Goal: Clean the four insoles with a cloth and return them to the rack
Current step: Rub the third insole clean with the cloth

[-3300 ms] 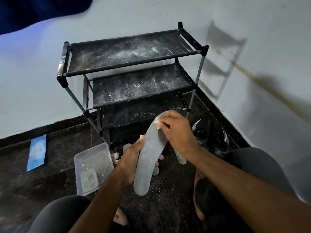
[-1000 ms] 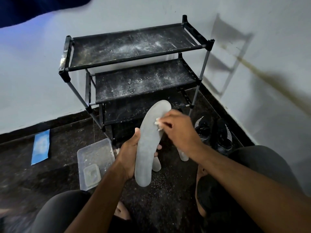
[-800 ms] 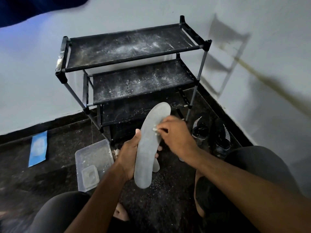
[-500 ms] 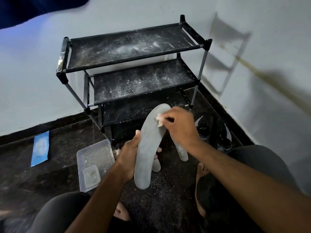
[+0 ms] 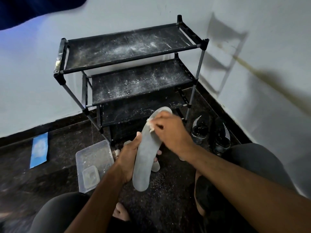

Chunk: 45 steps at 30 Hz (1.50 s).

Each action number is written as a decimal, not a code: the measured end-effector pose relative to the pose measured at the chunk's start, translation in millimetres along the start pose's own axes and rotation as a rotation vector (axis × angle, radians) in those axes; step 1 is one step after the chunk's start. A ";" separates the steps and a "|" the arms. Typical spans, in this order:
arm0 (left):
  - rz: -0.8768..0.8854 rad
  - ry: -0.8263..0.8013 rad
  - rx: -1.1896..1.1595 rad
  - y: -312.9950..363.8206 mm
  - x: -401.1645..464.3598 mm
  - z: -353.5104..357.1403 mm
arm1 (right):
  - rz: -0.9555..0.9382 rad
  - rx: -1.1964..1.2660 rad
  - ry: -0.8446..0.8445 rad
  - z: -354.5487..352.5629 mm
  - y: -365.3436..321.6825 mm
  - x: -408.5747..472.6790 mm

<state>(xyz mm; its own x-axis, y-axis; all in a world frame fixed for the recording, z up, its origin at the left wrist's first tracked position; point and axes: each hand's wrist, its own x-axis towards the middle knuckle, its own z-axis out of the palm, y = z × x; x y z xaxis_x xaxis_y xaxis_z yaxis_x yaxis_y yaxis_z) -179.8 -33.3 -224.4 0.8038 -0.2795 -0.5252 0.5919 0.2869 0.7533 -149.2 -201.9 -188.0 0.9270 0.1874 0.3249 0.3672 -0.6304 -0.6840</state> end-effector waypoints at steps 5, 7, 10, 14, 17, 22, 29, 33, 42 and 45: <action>-0.086 -0.076 0.044 -2.8 3.3 2.2 | 0.189 -0.039 0.220 -20.7 13.9 14.1; -0.071 -0.080 0.042 -3.3 4.2 2.6 | 0.112 -0.050 0.063 -8.5 8.1 4.0; -0.025 -0.032 0.002 -2.6 3.5 2.7 | -0.017 -0.051 -0.125 11.4 -3.2 -11.2; 0.015 0.017 -0.012 -2.1 4.2 -1.8 | -0.020 -0.028 -0.069 5.5 -1.5 -1.4; -0.007 0.008 0.001 -0.7 4.4 -3.1 | 0.147 0.010 0.152 -10.8 7.0 11.5; -0.026 -0.024 0.010 -0.5 5.1 -0.4 | 0.066 -0.042 -0.035 2.6 0.3 -7.0; 0.033 0.017 -0.090 4.7 0.9 -1.9 | -0.103 0.023 -0.270 3.7 -17.2 -10.3; 0.006 -0.016 -0.037 5.9 2.0 -1.5 | 0.036 -0.009 0.099 -7.5 -2.3 7.3; 0.033 -0.033 -0.177 15.2 -0.1 9.0 | -0.134 0.021 -0.265 13.5 -23.8 -16.7; 0.065 -0.032 -0.219 18.6 0.0 10.7 | -0.127 0.061 -0.044 6.6 -18.2 -4.2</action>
<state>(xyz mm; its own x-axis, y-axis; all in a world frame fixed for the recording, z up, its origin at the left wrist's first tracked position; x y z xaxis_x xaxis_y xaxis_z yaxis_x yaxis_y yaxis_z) -169.5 -37.8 -206.1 0.8403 -0.2822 -0.4629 0.5408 0.4959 0.6794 -159.2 -186.3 -181.3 0.8745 0.2969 0.3835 0.4849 -0.5527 -0.6778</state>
